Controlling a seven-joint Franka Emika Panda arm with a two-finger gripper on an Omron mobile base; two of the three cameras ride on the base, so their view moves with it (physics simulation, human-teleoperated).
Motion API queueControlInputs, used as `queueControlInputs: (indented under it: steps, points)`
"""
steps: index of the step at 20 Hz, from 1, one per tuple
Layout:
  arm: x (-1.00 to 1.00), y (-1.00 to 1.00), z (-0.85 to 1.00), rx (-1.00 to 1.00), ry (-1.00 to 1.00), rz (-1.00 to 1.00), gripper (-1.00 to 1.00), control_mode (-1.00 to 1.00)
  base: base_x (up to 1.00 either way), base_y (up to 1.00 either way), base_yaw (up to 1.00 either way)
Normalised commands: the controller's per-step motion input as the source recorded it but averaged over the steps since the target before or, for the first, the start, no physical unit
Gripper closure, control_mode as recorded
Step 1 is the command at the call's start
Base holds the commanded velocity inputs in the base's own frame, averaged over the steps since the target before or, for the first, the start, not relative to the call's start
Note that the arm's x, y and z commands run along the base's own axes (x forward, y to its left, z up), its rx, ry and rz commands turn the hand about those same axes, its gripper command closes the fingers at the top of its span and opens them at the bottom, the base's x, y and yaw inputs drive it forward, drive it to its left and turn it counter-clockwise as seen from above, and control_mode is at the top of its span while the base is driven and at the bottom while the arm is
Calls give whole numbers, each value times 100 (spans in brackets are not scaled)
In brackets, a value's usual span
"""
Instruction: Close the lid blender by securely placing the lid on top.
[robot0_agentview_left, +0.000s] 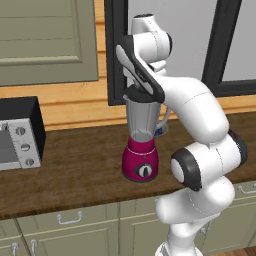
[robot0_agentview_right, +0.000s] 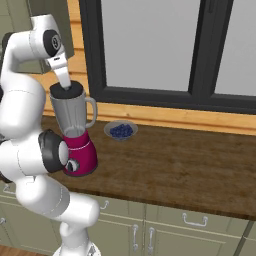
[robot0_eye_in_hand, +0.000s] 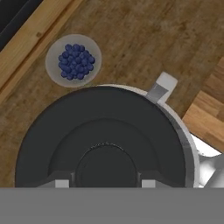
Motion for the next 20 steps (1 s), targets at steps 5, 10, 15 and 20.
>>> queueControlInputs:
  steps: [5, 10, 15, 20]
  points:
    - [0, 0, -8, 0, 8, 0, 100, -100, 0, 0, 0]
    - [0, 5, 0, -1, 1, 0, 100, -100, 0, 0, 0]
    - [-9, 6, 0, -2, 0, 4, 100, -100, 0, 0, 0]
    - [-31, 0, 0, -3, 0, 11, 100, -100, 0, 0, 0]
